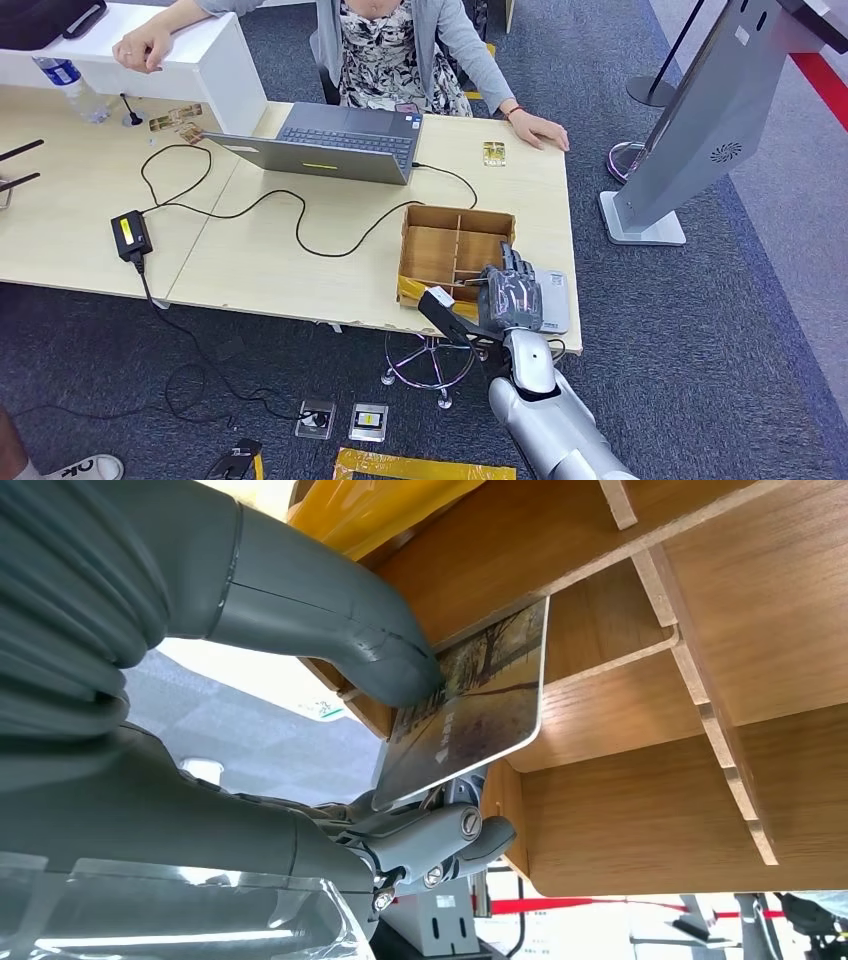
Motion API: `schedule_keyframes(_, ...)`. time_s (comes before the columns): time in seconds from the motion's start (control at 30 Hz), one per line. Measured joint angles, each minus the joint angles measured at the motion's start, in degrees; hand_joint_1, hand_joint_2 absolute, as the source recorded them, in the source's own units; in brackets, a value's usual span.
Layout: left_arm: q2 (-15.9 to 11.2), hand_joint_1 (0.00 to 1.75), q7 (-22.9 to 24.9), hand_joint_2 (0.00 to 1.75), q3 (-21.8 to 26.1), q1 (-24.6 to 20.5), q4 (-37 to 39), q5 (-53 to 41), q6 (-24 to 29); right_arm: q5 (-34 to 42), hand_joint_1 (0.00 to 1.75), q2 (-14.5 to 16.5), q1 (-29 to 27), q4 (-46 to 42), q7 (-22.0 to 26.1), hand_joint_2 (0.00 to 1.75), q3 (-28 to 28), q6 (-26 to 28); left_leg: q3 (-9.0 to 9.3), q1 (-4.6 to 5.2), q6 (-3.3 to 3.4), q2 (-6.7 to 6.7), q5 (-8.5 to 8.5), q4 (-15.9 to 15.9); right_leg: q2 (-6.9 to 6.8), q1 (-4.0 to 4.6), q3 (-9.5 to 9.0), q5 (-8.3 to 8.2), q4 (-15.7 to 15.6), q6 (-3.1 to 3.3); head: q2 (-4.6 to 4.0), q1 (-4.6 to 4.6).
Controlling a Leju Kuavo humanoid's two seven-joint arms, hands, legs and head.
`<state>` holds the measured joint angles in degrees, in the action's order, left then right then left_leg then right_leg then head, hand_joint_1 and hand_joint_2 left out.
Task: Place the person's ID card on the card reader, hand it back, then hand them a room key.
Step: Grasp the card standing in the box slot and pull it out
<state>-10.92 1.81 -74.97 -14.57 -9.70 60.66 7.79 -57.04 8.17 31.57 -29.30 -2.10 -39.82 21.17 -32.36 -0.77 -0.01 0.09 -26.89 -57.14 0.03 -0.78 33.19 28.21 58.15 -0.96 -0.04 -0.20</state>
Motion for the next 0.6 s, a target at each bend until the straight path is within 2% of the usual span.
schedule_keyframes(0.3,-0.07,0.00,0.02,0.00,0.00,0.01,0.00,0.08,0.05,1.22,1.75,-0.03,0.60,0.21,1.37,1.75,0.05,-0.06,0.01,0.00,0.00,0.02,0.00,0.00,0.03,0.00,-0.01,0.00,0.00,0.00,0.00,0.00)
schedule_keyframes(0.6,-0.17,0.00,0.00,0.00,0.00,-0.10,0.00,-1.03,-0.32,0.83,1.75,-1.45,6.53,-2.80,-0.43,1.75,1.67,-3.60,0.02,0.00,0.00,0.02,0.01,-0.02,0.03,0.00,0.00,-0.02,0.01,-0.01,0.00,0.01)
